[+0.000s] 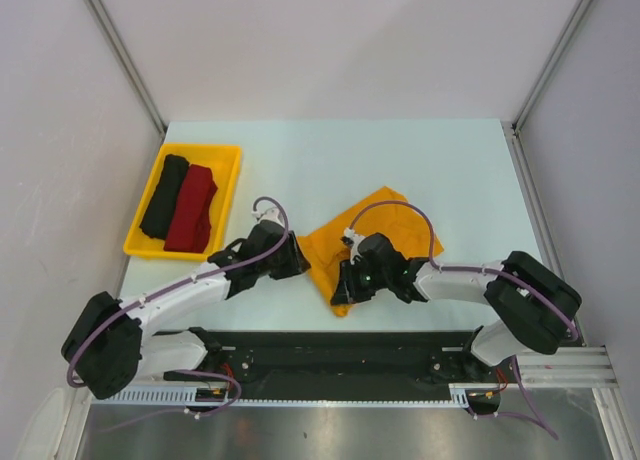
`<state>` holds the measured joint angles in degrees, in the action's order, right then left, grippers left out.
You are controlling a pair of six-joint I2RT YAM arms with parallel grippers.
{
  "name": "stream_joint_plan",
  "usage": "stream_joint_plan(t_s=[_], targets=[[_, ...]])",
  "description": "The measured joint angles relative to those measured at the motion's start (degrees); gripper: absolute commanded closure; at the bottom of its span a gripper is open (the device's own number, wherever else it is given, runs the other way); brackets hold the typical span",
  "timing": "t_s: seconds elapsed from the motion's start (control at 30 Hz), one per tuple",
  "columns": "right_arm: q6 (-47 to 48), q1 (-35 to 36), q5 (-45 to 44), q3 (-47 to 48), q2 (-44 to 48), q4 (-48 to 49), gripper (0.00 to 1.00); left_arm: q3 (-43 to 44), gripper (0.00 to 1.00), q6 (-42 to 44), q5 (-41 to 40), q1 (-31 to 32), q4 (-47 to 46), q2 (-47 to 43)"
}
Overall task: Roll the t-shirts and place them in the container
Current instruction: Roll the T-shirt to the center of the board.
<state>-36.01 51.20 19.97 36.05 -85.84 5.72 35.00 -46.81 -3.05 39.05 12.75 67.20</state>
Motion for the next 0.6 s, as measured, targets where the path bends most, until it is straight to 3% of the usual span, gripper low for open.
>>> stream_joint_plan(t_s=[0.07,0.33,0.5,0.6], targets=[[-1.42,-1.20,1.92,-1.16,-0.37,2.05,0.72,-1.16,0.67,-0.76,0.94,2.27,-0.46,0.33],[-5.01,-4.09,6.54,-3.72,-1.70,7.30,0.72,-2.16,0.69,-3.19,4.87,5.51,-6.10,5.95],[-6.32,-4.90,6.99,-4.57,-1.60,8.15,0.53,-1.81,0.69,-4.20,5.29,5.73,-8.79,9.81],[-6.23,-4.57,4.72,-4.90,0.15,6.21,0.50,-0.31,0.69,-4.33,5.29,5.75,-8.74,12.15]])
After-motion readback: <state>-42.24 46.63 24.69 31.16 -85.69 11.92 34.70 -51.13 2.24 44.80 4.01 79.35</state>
